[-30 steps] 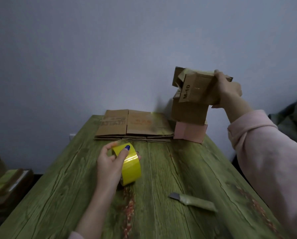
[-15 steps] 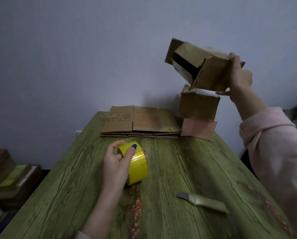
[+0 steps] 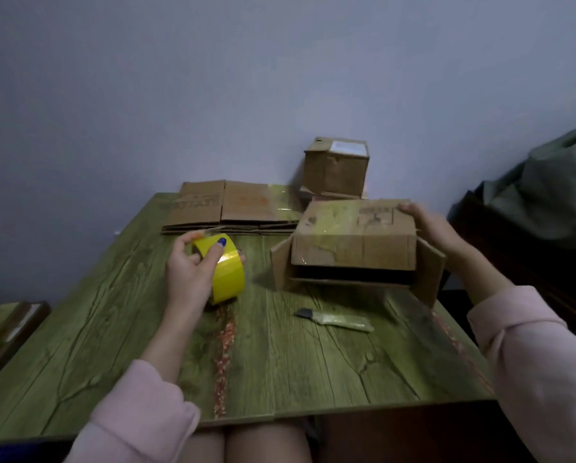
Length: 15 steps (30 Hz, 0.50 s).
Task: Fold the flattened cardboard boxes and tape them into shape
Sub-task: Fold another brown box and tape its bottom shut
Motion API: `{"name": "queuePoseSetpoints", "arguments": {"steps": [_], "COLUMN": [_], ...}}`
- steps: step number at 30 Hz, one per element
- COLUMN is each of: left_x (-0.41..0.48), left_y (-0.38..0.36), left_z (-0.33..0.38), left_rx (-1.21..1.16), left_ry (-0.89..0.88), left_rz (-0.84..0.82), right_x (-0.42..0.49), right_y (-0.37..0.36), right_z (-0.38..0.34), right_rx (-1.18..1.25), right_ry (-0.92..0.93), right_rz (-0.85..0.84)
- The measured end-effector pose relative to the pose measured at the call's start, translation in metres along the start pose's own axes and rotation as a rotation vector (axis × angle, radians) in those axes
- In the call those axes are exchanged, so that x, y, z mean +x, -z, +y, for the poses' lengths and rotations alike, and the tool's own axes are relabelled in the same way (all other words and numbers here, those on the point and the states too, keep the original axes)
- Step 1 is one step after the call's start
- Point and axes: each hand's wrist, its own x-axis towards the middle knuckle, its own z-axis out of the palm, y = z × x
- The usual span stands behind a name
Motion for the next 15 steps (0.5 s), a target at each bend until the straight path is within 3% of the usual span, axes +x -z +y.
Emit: {"name": "queuePoseSetpoints", "arguments": {"steps": [7, 10, 15], "left_x": [-0.004, -0.006, -0.012], "left_y": [0.001, 0.001, 0.001], "left_z": [0.001, -0.003, -0.001], "left_rx": [-0.036, 0.024, 0.055], "left_ry": [-0.022, -0.05, -0.061], "left_rz": [-0.058, -0.056, -0.068], "right_x": [-0.028, -0.033, -0.035], "right_y": [-0.005, -0.004, -0.004], "right_z": [0.044, 0.049, 0.044], "right_rx": [0.169, 0.032, -0.18], "right_ry": [-0.231, -0.201, -0.165], "right_rz": [0.244, 0.329, 0.329]}}
